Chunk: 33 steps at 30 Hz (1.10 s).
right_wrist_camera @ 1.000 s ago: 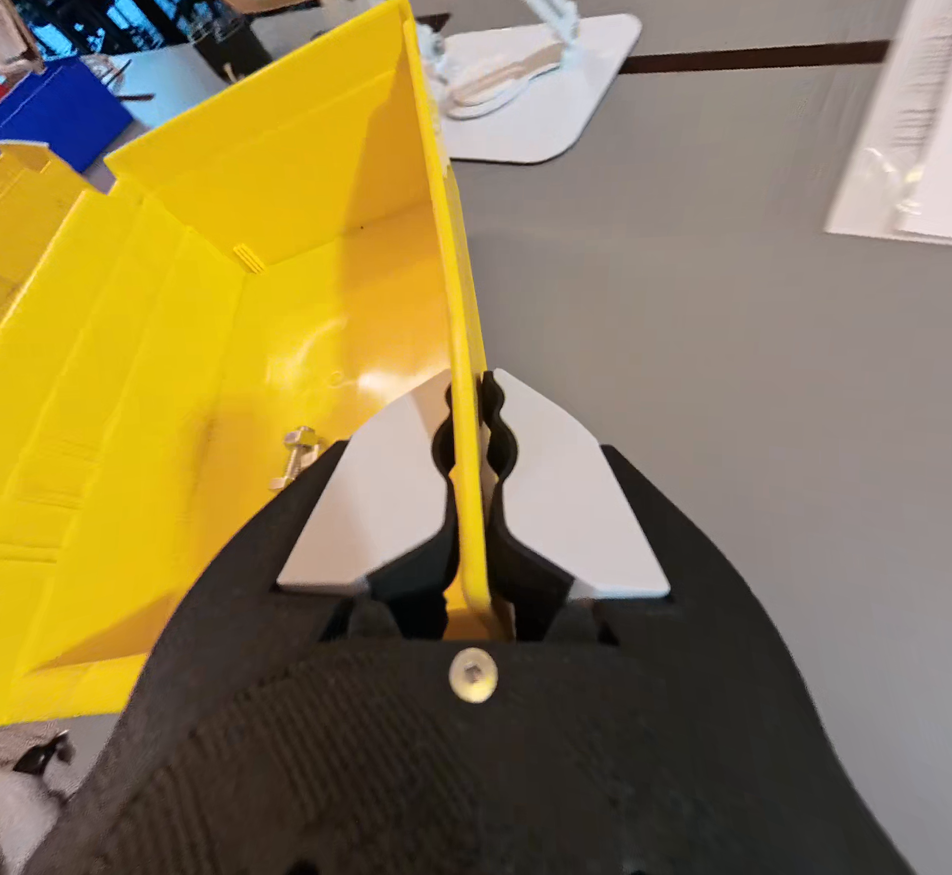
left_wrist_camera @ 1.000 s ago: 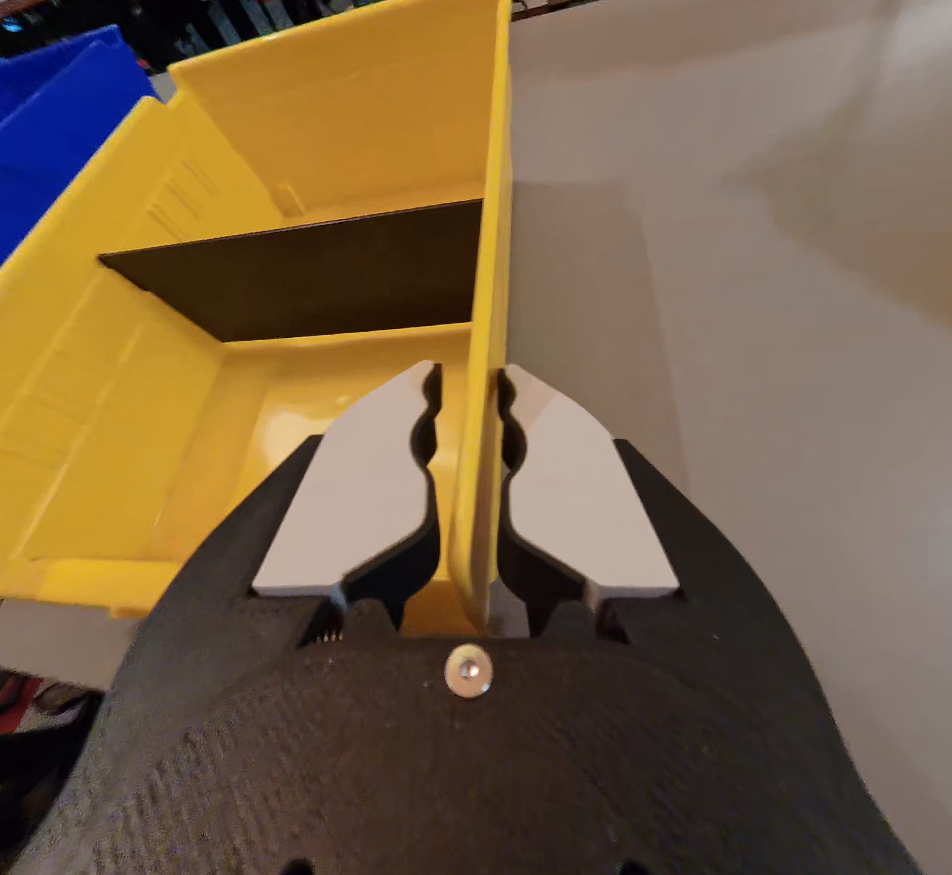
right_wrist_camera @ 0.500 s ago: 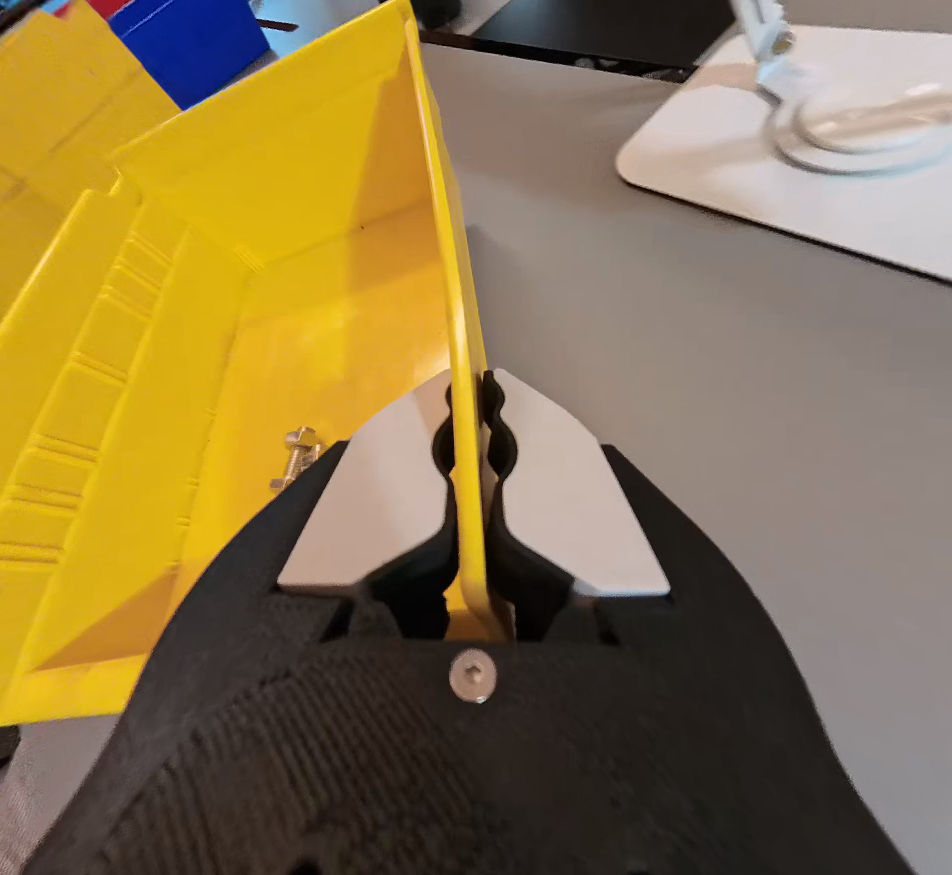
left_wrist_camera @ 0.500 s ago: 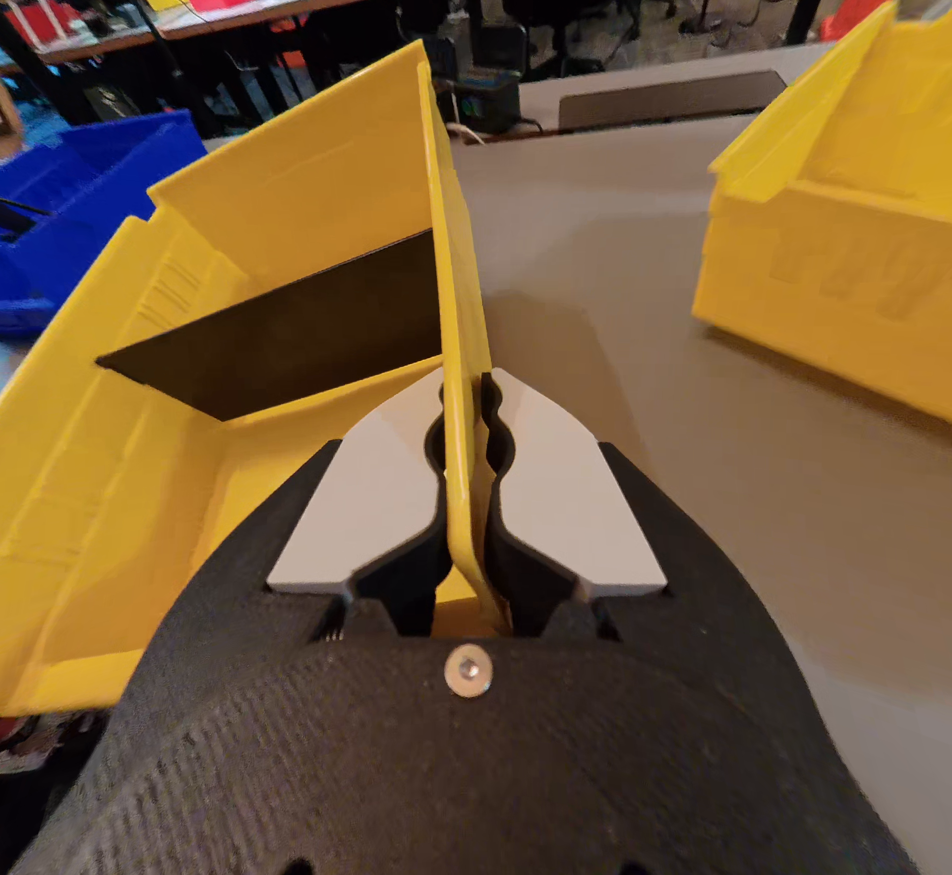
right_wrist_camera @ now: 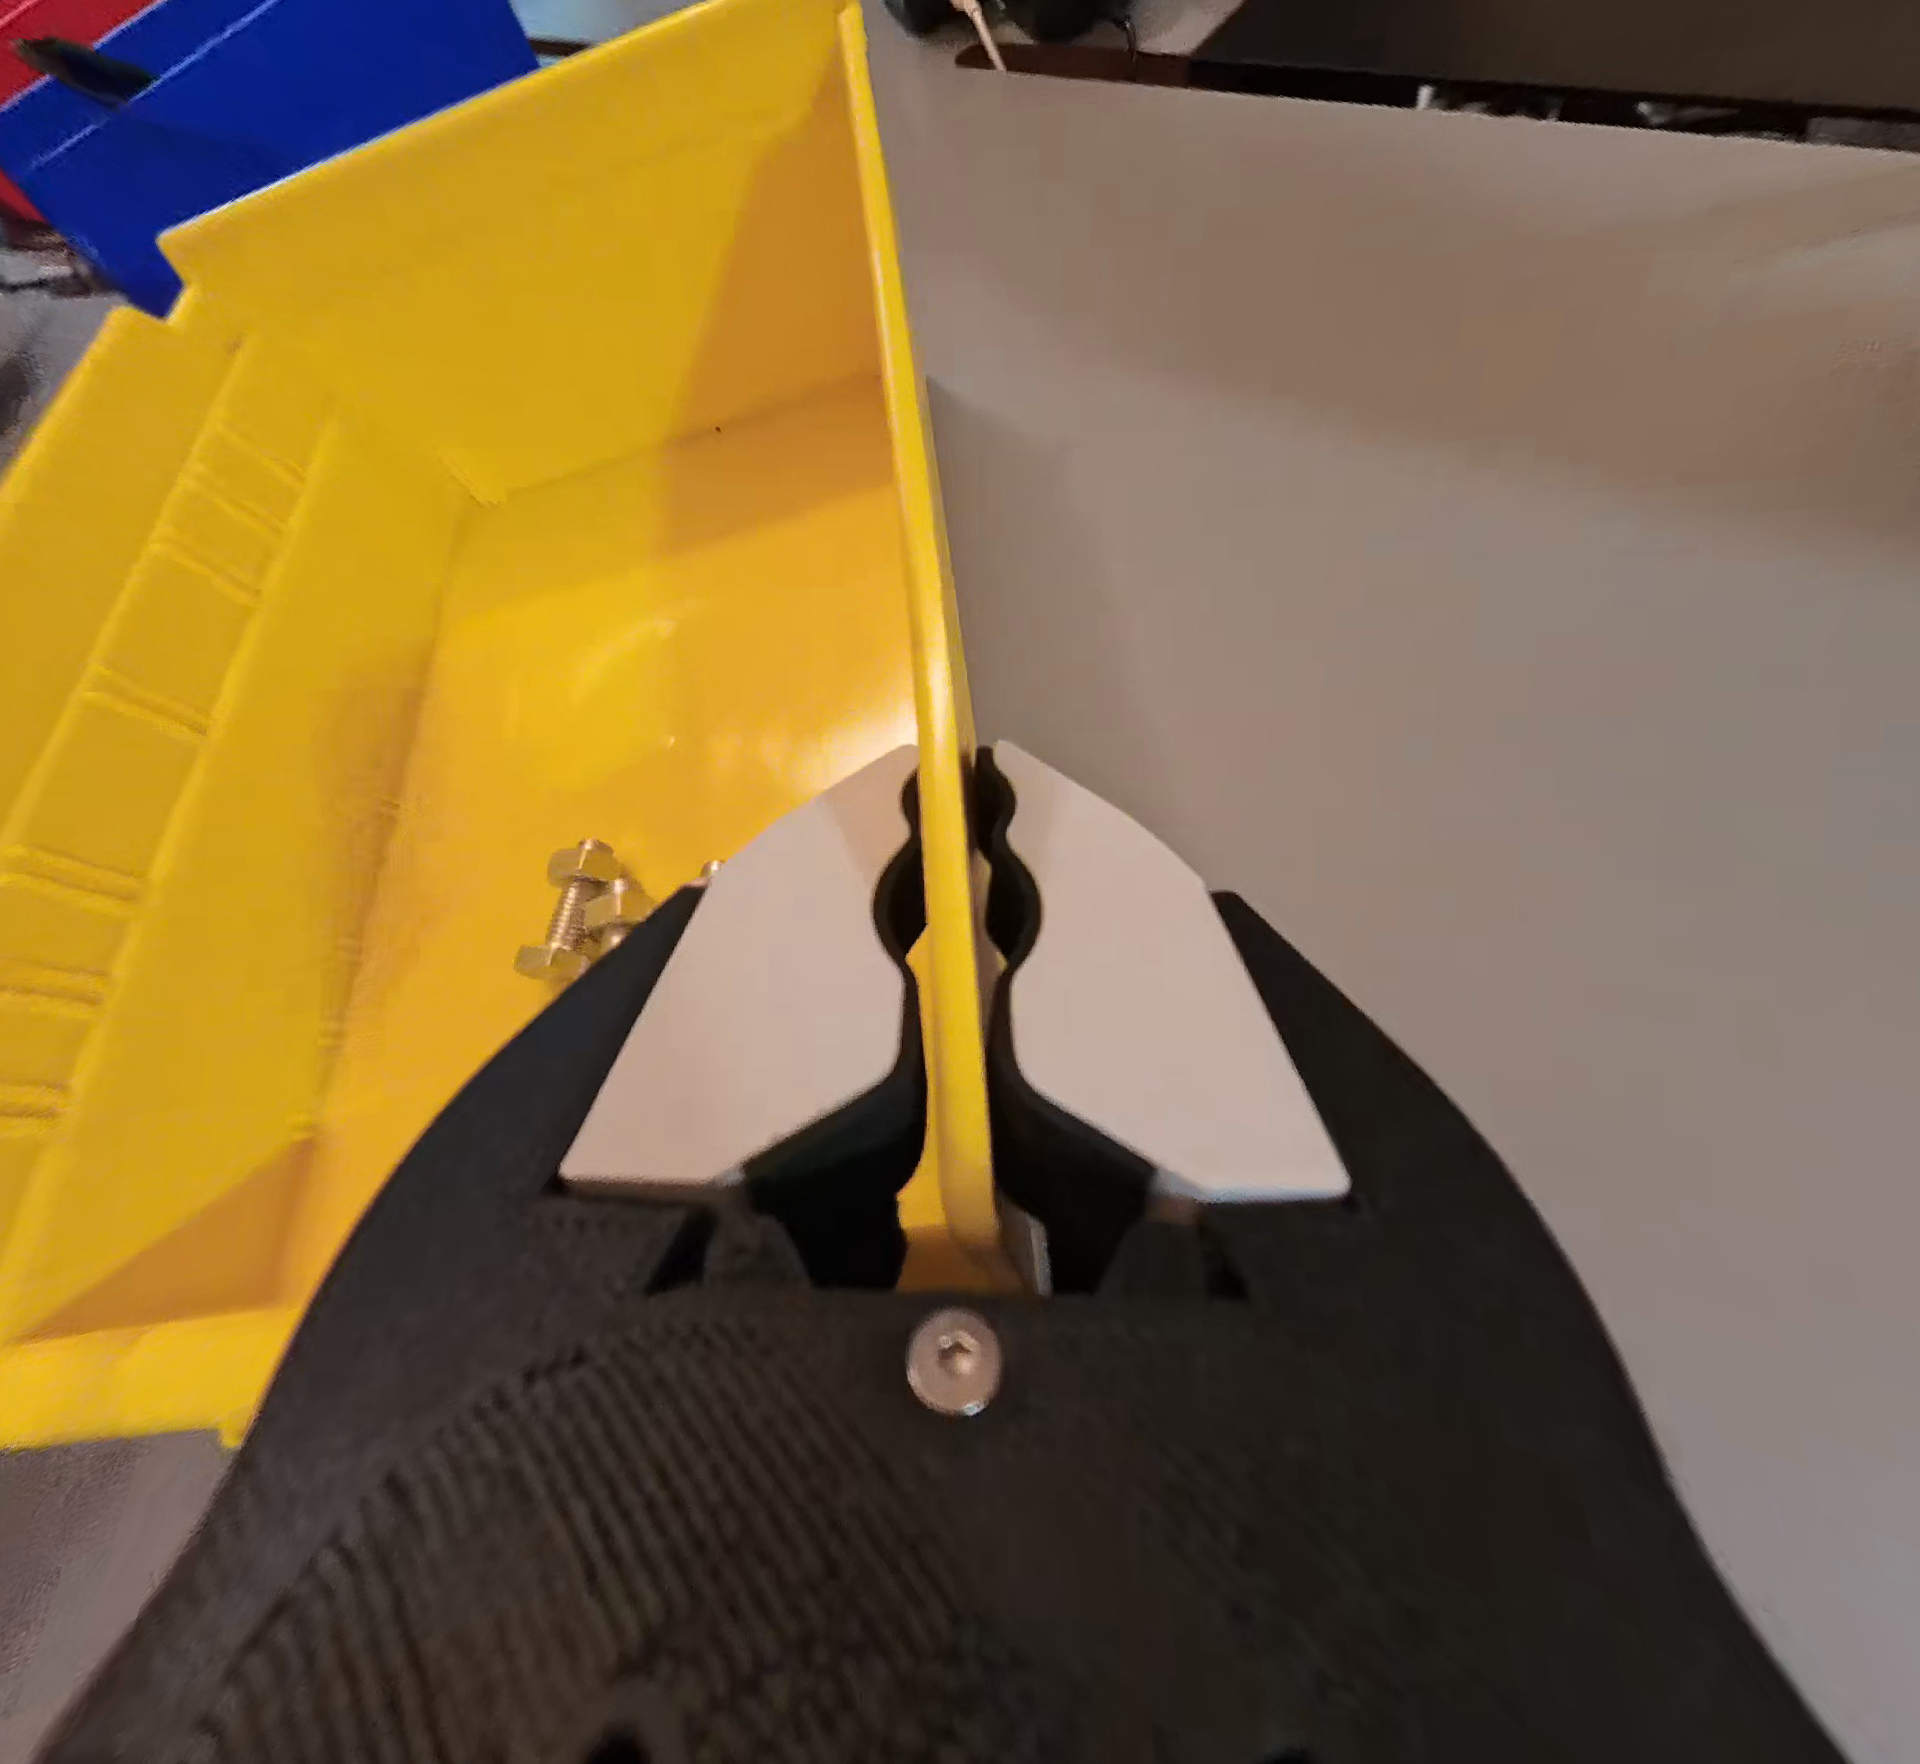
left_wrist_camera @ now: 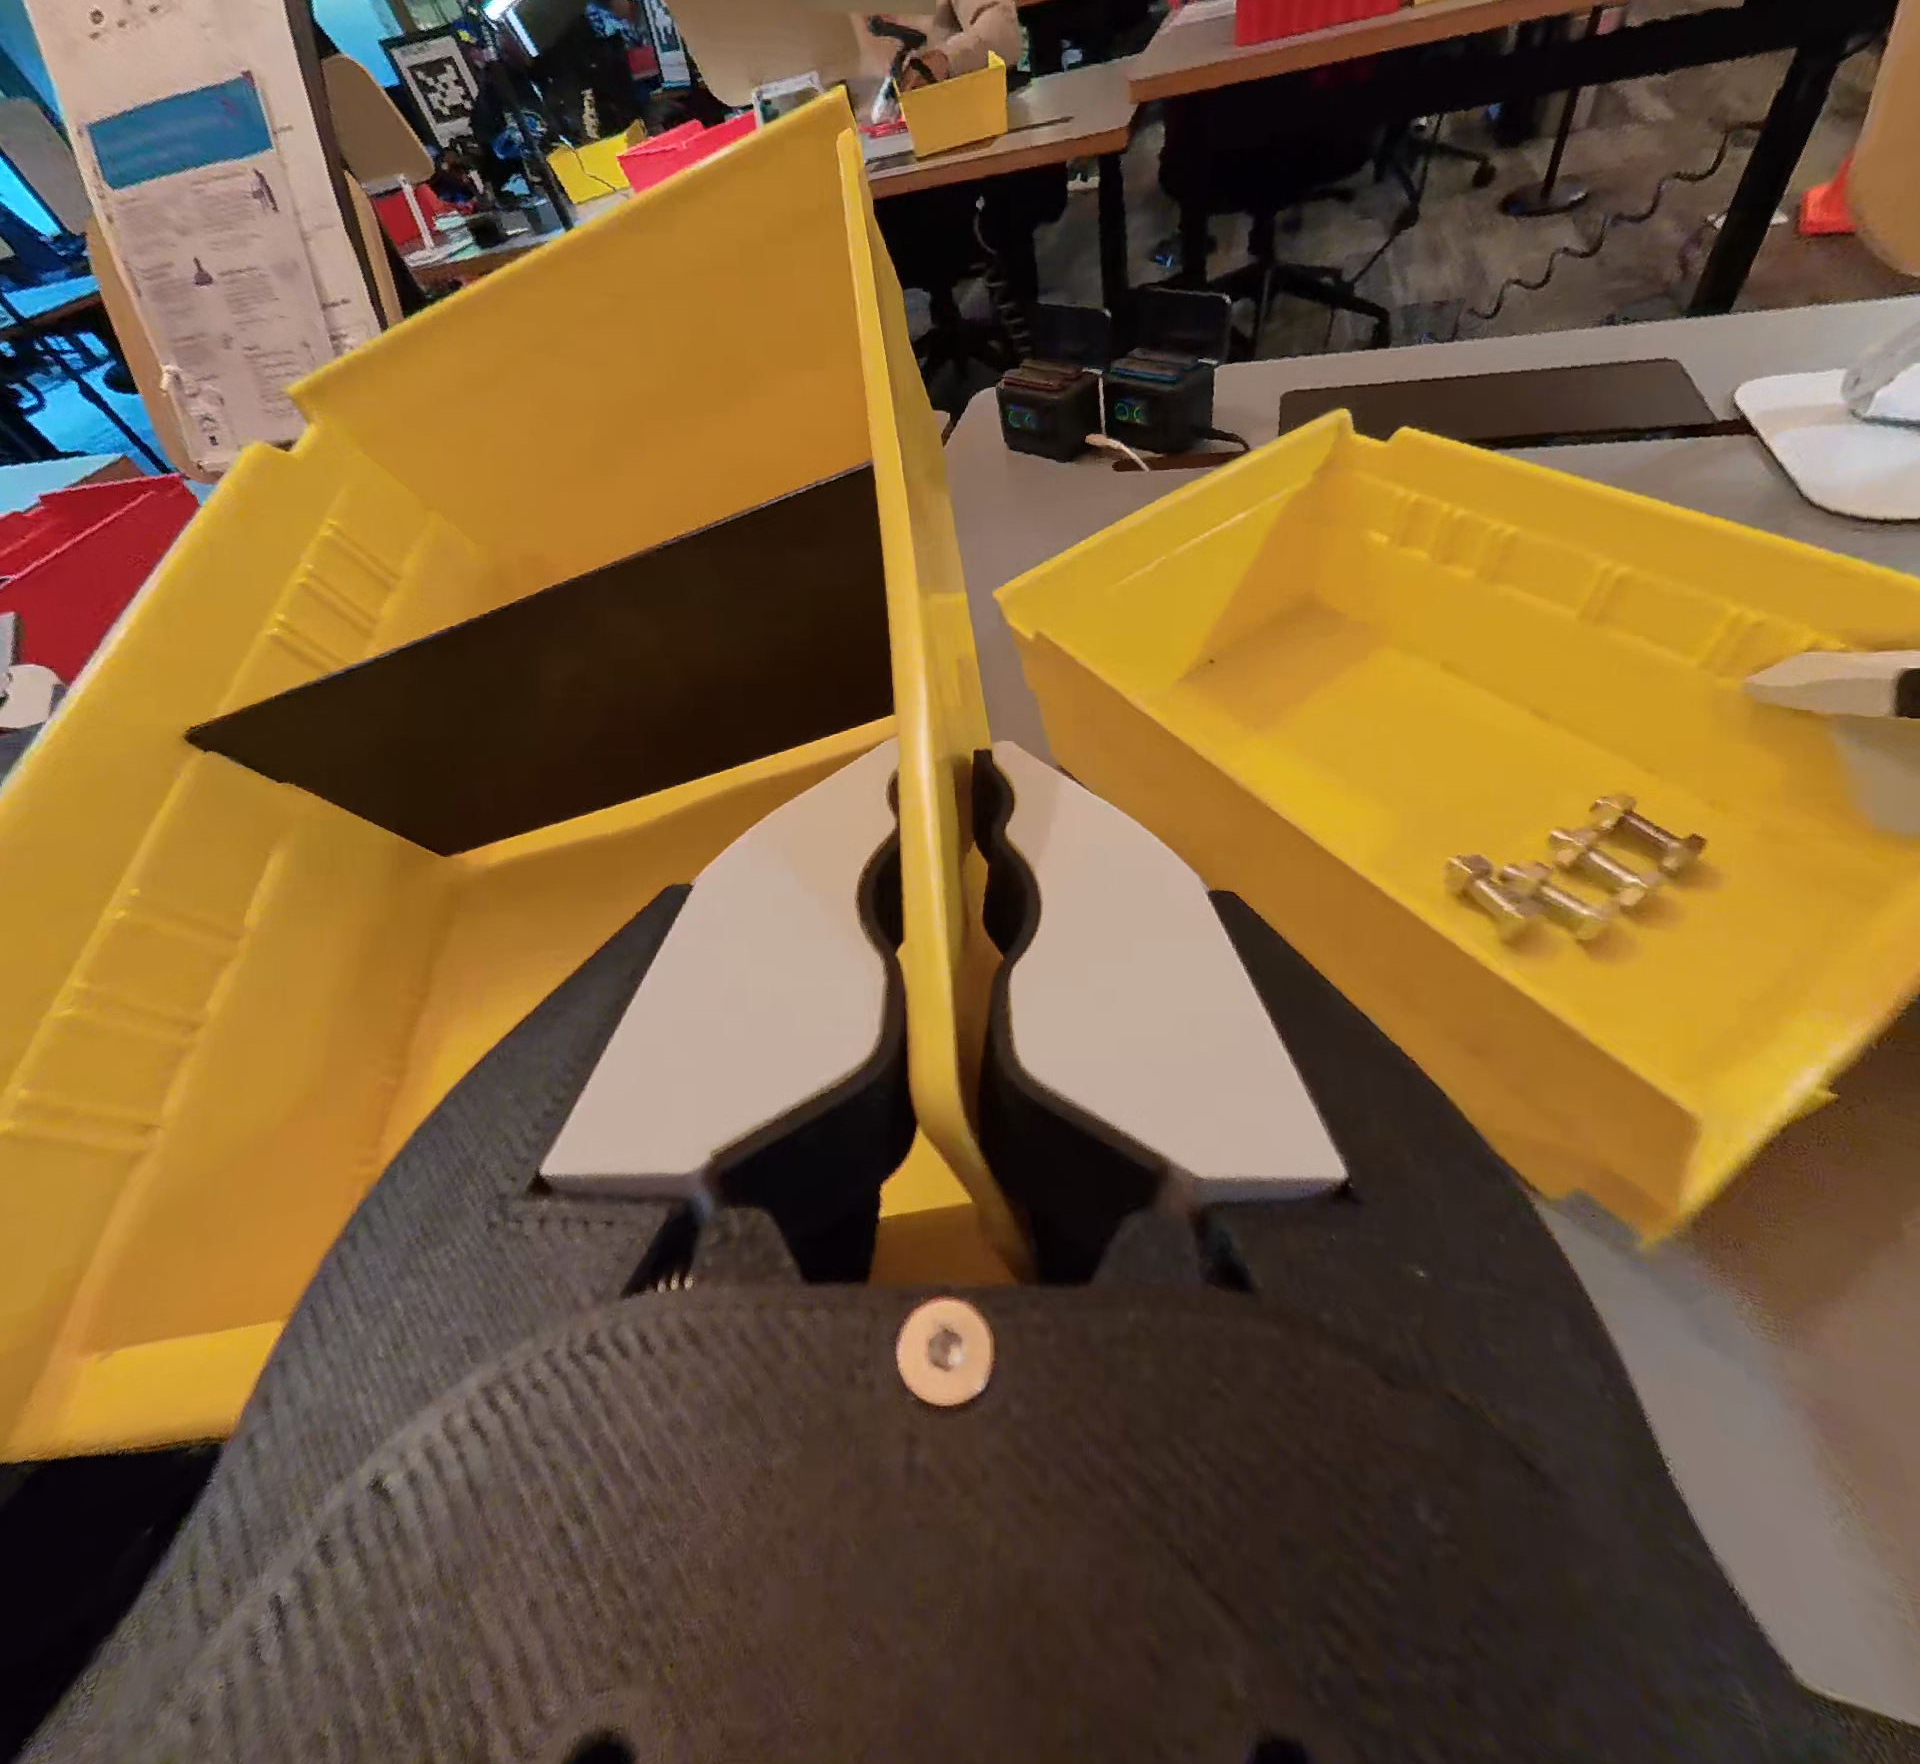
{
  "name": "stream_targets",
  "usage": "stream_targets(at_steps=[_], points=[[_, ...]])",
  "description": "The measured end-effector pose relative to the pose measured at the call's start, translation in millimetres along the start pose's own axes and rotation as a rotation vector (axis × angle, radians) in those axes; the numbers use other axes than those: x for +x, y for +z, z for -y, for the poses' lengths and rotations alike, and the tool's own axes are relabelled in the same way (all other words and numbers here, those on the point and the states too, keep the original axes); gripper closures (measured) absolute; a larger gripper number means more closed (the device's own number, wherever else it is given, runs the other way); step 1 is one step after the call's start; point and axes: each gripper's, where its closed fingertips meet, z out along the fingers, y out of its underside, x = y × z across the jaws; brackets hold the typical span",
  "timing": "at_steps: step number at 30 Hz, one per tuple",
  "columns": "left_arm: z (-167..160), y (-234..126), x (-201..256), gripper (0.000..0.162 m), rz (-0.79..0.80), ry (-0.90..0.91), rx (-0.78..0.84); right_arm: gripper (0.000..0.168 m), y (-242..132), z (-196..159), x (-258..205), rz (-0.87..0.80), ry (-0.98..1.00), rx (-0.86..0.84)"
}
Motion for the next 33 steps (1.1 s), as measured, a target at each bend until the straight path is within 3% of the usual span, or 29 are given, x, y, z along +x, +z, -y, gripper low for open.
stream_targets(at_steps=[1,5,7,12,18,28,33], points=[[1.0,-0.9,-0.2,0.154,-0.002,0.001,0.0,0.161,3.7,-0.6,-9.0,-0.022,0.018,0.01],[11.0,-7.0,4.2,0.153,-0.038,-0.036,0.037,0.15,9.8,-6.3,-50.3,-0.029,0.155,0.063],[16.6,-11.3,5.6,0.153,-0.033,-0.017,0.047,0.127,11.7,-12.6,-76.2,0.009,0.181,0.071],[33.2,-27.1,4.4,0.153,0.01,0.043,0.082,0.083,7.6,-29.7,-134.6,0.053,-0.017,0.087],[50.4,-38.5,15.2,0.153,-0.014,0.048,0.129,0.083,-4.8,-51.6,-177.9,0.15,-0.114,0.064],[59.7,-35.2,42.2,0.153,-0.084,0.063,0.152,0.09,-0.5,-49.3,-179.8,0.178,-0.113,0.035],[68.5,-39.8,58.4,0.153,-0.126,0.068,0.175,0.08,-58.5,-17.1,-170.9,0.338,-0.115,0.17]])
